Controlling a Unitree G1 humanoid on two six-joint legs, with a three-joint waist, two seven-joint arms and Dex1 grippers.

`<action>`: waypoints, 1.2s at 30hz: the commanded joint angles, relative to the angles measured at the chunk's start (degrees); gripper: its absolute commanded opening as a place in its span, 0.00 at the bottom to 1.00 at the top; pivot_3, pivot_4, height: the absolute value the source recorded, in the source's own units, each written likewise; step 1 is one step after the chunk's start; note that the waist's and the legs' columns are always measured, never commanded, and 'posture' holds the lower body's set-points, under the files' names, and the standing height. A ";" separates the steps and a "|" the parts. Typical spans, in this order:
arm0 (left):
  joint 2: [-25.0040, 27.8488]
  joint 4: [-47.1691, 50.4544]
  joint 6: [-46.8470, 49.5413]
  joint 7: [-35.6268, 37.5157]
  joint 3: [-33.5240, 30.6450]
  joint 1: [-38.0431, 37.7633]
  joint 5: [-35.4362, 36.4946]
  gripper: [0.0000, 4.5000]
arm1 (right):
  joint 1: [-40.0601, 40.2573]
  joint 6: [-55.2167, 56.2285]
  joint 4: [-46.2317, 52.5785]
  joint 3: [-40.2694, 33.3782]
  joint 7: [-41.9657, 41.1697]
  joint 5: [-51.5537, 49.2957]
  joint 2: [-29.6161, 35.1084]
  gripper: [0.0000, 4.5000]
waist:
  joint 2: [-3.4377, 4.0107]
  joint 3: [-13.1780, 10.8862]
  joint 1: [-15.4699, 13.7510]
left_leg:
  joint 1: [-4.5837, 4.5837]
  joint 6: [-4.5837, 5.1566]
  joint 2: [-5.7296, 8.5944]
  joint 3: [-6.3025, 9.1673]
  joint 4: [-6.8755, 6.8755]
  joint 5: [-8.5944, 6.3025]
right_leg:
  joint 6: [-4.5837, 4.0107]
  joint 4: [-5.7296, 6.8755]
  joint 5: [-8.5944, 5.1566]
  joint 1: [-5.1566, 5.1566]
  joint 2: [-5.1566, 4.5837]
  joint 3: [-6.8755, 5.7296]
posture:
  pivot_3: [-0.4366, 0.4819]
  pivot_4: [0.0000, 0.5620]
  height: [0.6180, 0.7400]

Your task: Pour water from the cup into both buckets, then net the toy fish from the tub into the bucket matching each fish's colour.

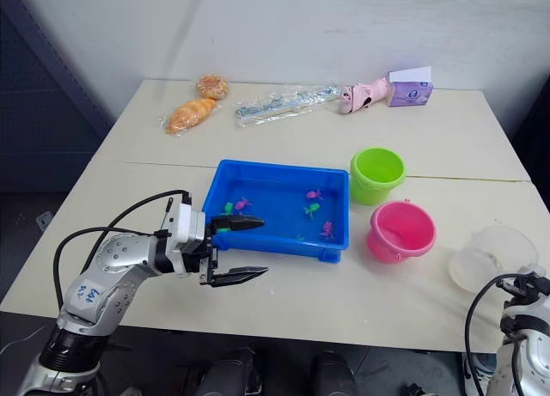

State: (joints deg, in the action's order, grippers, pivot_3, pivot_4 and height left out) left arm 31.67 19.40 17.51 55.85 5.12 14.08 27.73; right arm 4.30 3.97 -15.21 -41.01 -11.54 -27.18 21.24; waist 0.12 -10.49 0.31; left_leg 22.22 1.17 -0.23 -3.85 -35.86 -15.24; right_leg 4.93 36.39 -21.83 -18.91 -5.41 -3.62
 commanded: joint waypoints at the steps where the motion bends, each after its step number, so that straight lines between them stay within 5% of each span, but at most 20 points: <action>1: -0.02 0.90 -0.51 0.23 -0.30 -0.21 0.33 1.00 | 2.38 -0.40 7.16 -2.77 0.22 -2.04 1.58 0.01 | 0.05 -0.02 -0.04 | 0.01 0.00 0.00 0.00 0.00 0.00 | 0.00 0.00 0.00 0.00 0.00 0.00 | 0.48 0.27 1.00; 17: -8.07 -0.73 4.80 -1.79 -1.86 5.07 8.83 1.00 | 10.45 -21.01 36.90 -3.24 3.59 4.02 15.64 0.01 | 0.20 -0.14 -0.35 | 0.07 -0.03 0.02 0.01 -0.06 0.02 | 0.10 -0.02 -0.04 -0.01 0.03 0.00 | 0.48 0.27 1.00; 36: -12.91 -8.74 -2.31 2.57 3.64 10.11 2.61 1.00 | 7.44 -14.79 37.60 4.98 -1.59 27.73 23.17 0.01 | 0.11 -0.19 -0.35 | 0.09 -0.07 0.08 0.01 -0.10 0.14 | 0.19 -0.03 -0.08 -0.01 0.05 -0.03 | 0.48 0.27 1.00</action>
State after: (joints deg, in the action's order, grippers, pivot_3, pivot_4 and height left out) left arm 18.99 9.27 16.12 58.22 8.33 24.15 30.51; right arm 12.70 -12.40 21.35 -34.86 -13.34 -0.92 43.75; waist 0.23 -10.67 -0.05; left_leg 22.31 1.10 -0.14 -3.84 -35.97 -15.10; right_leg 5.12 36.36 -21.91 -18.91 -5.37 -3.65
